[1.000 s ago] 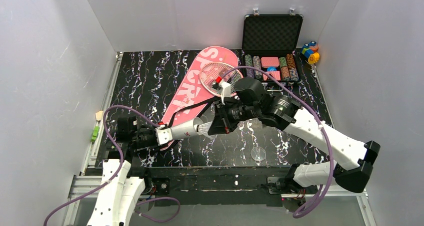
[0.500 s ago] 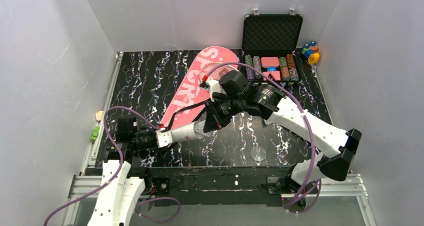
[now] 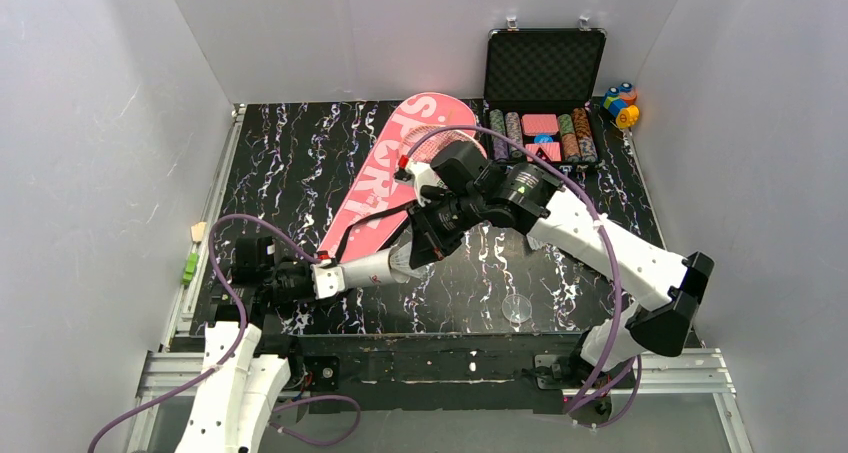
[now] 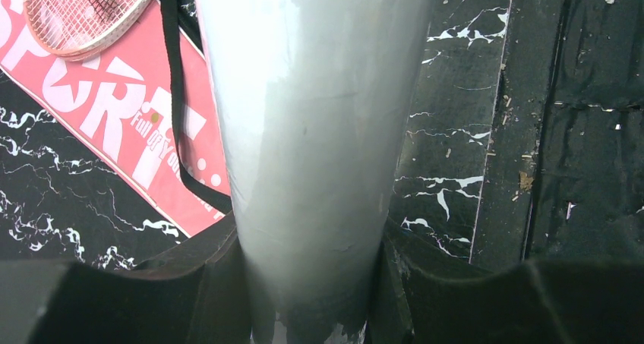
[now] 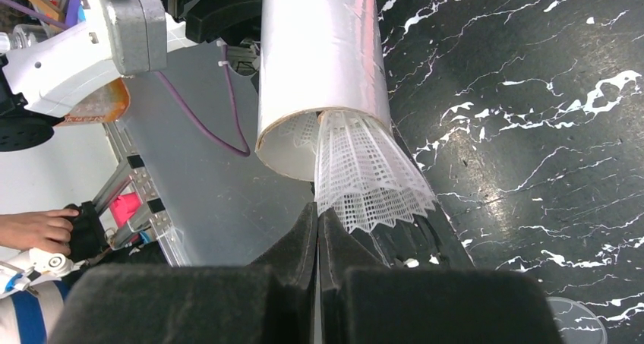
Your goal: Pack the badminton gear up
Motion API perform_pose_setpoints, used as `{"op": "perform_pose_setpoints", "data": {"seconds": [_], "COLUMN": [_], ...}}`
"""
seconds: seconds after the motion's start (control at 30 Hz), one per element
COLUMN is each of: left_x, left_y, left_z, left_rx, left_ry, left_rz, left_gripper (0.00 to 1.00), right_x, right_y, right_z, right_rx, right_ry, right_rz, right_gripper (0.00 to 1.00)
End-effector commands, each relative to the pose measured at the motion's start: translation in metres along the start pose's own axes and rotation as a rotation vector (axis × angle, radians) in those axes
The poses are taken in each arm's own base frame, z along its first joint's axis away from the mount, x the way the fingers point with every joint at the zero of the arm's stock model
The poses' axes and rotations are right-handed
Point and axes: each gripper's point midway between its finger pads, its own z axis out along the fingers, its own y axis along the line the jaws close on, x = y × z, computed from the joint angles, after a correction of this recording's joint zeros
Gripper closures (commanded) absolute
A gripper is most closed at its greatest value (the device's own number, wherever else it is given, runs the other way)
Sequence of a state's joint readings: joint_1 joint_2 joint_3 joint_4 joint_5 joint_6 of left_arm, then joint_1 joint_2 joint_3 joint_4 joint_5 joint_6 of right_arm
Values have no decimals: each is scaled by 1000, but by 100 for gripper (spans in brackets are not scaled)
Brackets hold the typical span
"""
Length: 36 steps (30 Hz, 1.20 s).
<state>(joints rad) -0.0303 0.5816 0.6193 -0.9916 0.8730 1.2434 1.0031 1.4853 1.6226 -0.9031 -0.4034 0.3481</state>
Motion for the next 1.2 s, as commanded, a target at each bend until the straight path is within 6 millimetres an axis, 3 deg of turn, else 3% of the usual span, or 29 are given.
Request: {"op": "perform_pose_setpoints", "data": {"seconds": [0.0, 0.1, 0.2, 0.33, 0.53, 0.73, 0.93, 1.17], "left_x": [-7, -7, -8, -6, -8, -12, -15, -20], "left_y": [-11, -10, -9, -9, -5, -2, 0, 2], "left_z": [0, 0, 0, 0, 1, 1, 0, -2], "left_rx": [40, 38, 36, 33, 26, 22, 18, 11], "left_ry": [-32, -33, -32, -27, -35, -46, -55, -64], "left_rz": [-46, -50, -50, -58, -82, -108, -107, -116], "left_gripper": [85, 85, 85, 85, 85, 85, 85, 85], "right_x": [-17, -26, -32, -35, -33, -26, -14, -31], "right_y": [15, 21, 30, 37, 37, 7, -22, -30], "right_z": [3, 9, 11, 5, -21, -42, -20, -1], "right_rx": [-58, -86, -129, -160, -141, -53, 24, 20], "right_ry": [-41, -73, -103, -146, -233, -339, -311, -350], "right_rz": [-28, -18, -12, -11, -7, 59, 120, 159], "right_gripper": [93, 83, 64, 47, 41, 37, 25, 20]}}
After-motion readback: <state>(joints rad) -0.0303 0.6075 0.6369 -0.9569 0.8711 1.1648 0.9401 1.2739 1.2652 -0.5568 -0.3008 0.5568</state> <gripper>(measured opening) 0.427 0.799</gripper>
